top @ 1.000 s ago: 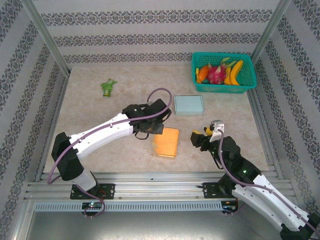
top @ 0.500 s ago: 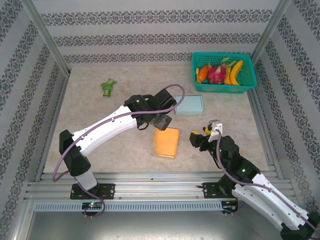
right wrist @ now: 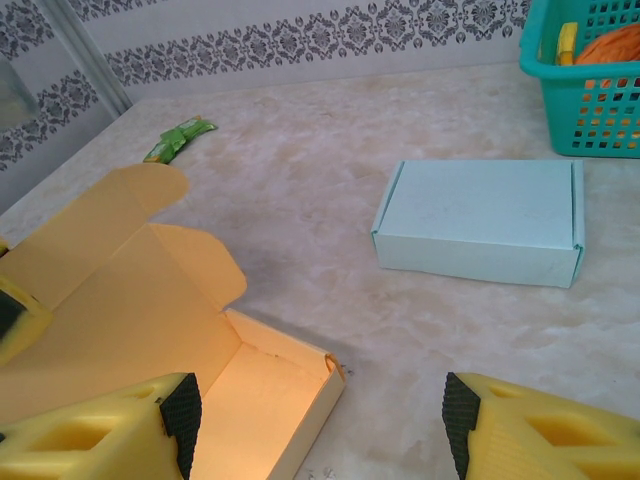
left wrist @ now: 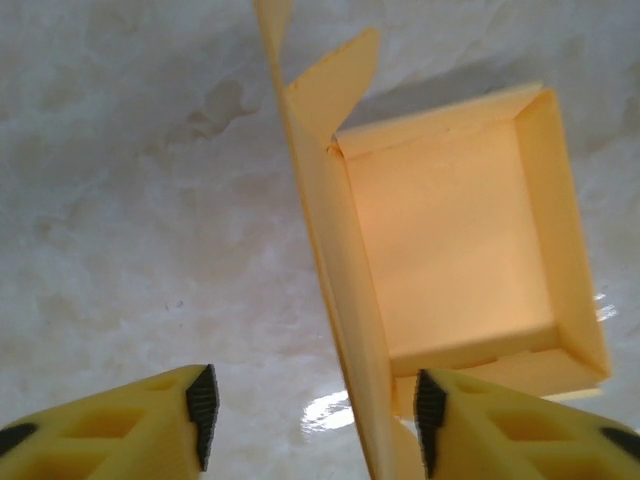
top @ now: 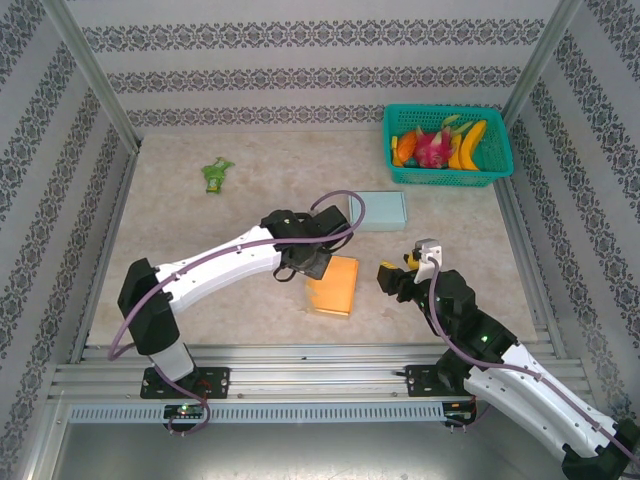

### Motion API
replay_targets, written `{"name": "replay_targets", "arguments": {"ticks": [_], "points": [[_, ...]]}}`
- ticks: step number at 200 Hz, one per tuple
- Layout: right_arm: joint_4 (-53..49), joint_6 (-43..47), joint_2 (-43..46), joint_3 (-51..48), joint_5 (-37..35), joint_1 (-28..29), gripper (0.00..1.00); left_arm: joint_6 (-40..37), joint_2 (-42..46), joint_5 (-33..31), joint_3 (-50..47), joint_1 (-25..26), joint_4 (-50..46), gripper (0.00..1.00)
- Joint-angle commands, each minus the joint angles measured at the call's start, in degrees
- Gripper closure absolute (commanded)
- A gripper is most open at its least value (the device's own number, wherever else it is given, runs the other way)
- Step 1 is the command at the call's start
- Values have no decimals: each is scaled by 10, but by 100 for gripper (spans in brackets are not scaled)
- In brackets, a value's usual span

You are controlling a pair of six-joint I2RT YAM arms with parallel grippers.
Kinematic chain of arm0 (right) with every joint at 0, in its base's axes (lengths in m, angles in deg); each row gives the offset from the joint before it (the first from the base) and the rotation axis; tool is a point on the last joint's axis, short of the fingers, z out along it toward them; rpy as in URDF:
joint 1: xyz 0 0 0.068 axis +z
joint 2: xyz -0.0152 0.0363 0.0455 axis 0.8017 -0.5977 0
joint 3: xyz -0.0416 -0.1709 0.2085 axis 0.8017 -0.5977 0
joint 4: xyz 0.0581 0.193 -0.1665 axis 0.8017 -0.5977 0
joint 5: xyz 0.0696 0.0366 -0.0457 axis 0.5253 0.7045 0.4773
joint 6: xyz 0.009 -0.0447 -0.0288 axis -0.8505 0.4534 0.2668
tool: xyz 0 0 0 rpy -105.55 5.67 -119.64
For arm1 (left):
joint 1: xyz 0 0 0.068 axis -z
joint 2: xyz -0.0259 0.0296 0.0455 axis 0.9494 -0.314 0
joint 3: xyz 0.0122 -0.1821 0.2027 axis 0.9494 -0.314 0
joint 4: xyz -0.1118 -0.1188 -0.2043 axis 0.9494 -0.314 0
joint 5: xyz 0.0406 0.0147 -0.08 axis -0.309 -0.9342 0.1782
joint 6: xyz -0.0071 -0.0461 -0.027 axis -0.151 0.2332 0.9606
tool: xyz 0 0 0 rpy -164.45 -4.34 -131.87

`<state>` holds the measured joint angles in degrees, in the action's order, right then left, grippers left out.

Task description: Fold the paper box

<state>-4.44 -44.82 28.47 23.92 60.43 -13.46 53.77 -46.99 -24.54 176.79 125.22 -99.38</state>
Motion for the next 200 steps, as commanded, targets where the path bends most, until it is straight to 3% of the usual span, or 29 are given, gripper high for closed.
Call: {"name": "replay_targets", "arguments": {"ticks": [1,32,94,111,126,146,166,200], "points": [[10,10,-4,16,5,-6,33,5,-17,12,-17,4,34,69],[23,17,-4,12,9,-6,33,-51,-16,18,12,4,37,100],[120,98,-21,1,8,-8,32,-322,73,7,76,4,46,100],[156,174,-33,17,36,-10,31,-400,99,12,63,4,63,100],[173,245,-55,40,43,-13,22,-456,122,13,45,4,88,100],[169,316,-100,80,55,-37,19,-506,130,34,47,3,89,100],[186,349,-125,99,132,-91,19,-540,125,48,60,4,79,100],[218,439,-156,111,377,-210,20,-642,181,45,-22,4,169,100]]}}
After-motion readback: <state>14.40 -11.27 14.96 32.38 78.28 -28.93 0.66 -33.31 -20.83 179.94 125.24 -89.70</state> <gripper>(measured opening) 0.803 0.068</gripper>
